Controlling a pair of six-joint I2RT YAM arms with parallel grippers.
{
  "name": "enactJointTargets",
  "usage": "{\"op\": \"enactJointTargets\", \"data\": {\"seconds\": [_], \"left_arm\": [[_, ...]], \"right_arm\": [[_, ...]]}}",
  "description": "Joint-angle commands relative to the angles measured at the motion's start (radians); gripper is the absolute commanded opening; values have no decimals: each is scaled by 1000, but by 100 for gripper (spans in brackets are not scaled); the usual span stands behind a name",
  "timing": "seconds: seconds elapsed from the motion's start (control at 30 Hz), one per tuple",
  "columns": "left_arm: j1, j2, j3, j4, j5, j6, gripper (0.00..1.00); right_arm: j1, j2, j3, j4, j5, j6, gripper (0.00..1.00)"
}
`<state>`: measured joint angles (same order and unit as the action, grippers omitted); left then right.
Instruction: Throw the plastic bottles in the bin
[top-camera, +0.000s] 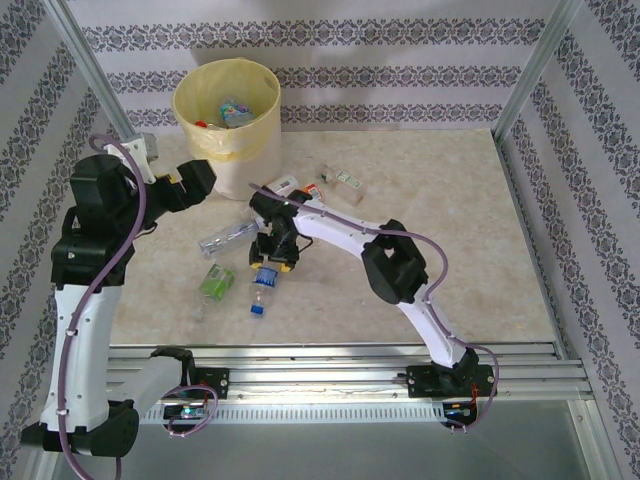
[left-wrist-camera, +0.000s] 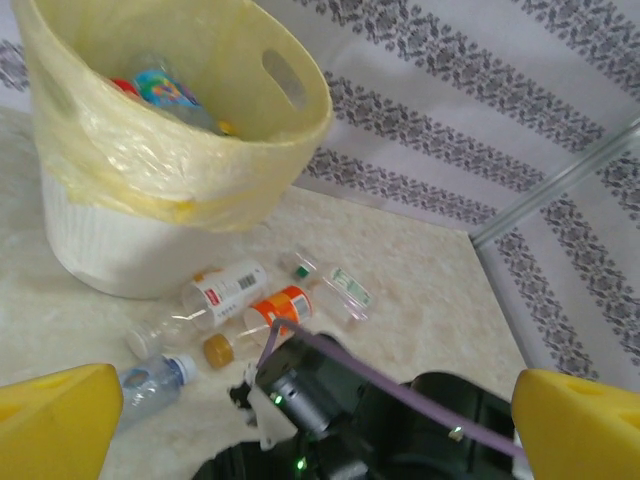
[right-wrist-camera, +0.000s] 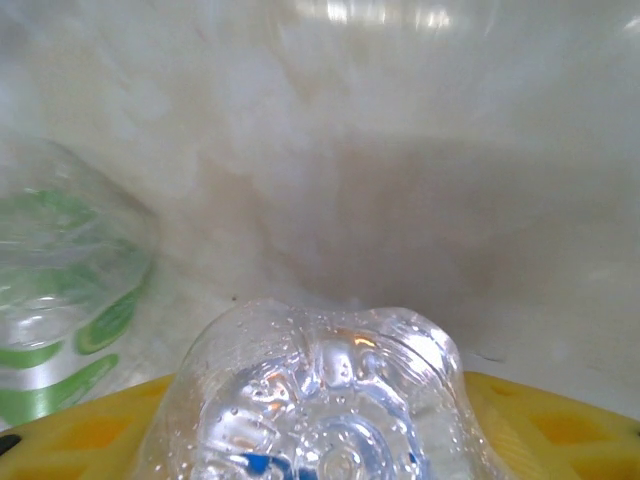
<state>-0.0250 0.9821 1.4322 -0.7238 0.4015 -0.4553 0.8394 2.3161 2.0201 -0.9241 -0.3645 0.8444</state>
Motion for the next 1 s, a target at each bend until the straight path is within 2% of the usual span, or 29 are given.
{"op": "enactJointTargets", "data": {"seconds": [0.0,0.2,0.4,0.63,0.77,0.97], "left_arm": [[-5,-31,-34,91,86,-32,100],[-16,-54,-81,155,134,-40,100],[-21,-54,-100,148,153,-37,100],[-70,-45,-166,231,244,-29,100],[-138,0,-157,252,304,16,100],[-239,109,-91,155,257,154,100]], "right_arm": [[-35,-144,7,-4,114,-63,44],[-106,-287,60,-13,210,-118,39],[-178,-353,203,0,249,-139,35],[-211,-330,391,4,168,-165,34],[-211,-311,438,-5,108,-175,33],[-197,-321,437,-10,36,-201,33]]}}
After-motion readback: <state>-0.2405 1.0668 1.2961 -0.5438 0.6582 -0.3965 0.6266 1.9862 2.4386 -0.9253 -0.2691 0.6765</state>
